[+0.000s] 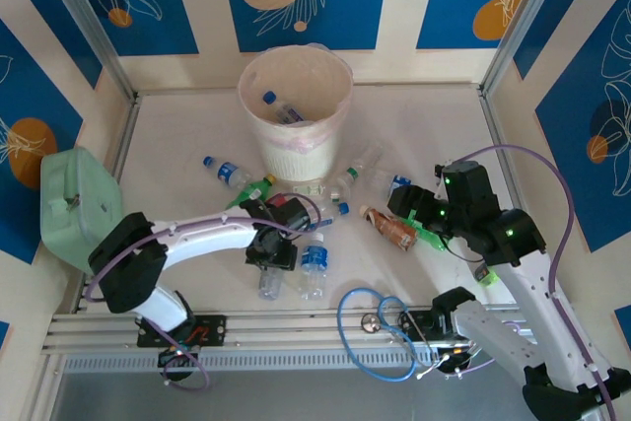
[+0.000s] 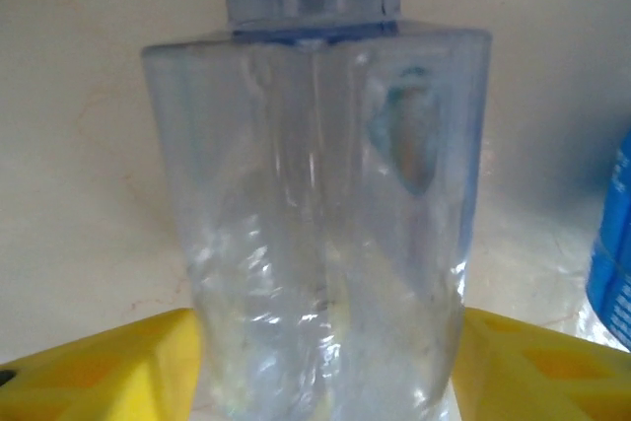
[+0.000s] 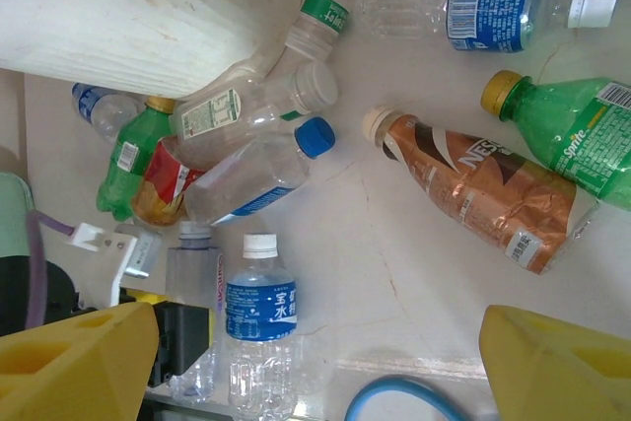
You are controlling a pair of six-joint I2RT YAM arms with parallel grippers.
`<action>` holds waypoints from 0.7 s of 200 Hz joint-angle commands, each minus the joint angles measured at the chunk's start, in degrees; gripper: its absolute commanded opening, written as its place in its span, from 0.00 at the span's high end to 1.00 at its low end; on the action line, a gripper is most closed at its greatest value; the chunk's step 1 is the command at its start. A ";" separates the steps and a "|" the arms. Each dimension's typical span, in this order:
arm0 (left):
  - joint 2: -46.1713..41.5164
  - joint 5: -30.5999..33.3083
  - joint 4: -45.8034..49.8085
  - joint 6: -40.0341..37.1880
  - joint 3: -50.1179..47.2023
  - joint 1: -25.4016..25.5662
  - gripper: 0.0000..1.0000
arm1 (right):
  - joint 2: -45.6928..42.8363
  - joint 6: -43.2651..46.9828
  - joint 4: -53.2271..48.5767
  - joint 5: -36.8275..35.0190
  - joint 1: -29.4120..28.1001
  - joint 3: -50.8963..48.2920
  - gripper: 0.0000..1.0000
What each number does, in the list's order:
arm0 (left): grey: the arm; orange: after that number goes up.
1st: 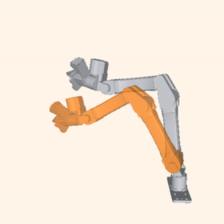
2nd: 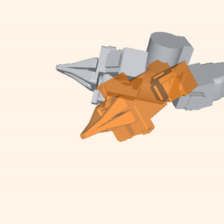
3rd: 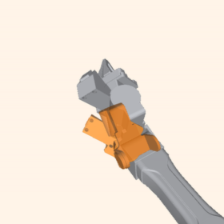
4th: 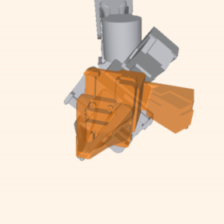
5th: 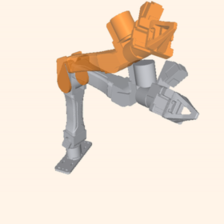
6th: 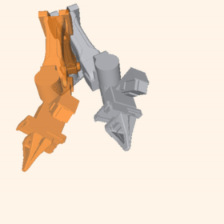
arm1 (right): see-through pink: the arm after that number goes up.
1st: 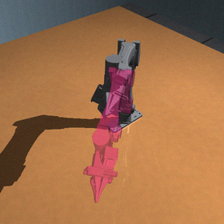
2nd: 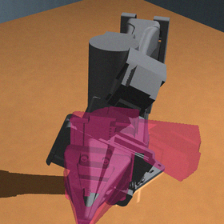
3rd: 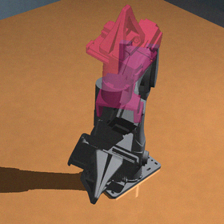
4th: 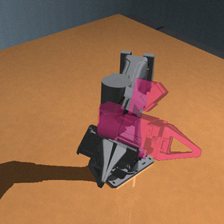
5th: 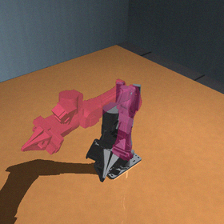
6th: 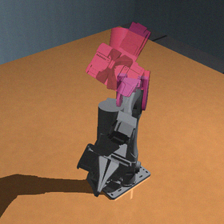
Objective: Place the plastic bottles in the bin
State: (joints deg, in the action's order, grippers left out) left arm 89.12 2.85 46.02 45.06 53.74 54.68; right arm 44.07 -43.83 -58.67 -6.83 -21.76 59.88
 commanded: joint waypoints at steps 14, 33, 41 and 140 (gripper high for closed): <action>-0.19 -0.14 0.81 0.03 0.80 0.56 0.42 | -0.88 1.03 -1.00 2.47 1.05 0.42 0.15; -0.90 0.22 1.72 0.20 0.97 0.60 0.45 | -0.83 1.19 -0.85 2.74 1.51 0.59 0.15; -1.48 0.23 2.39 0.20 1.34 0.68 0.47 | -0.83 1.25 -0.83 2.87 1.71 0.64 0.15; -9.70 7.23 21.52 -7.12 33.19 3.95 0.48 | -1.31 1.65 -0.19 5.97 5.92 -0.13 0.15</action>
State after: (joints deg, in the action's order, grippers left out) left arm 79.81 6.44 59.75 42.44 76.34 58.26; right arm 43.92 -43.00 -58.76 -3.44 -16.67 59.88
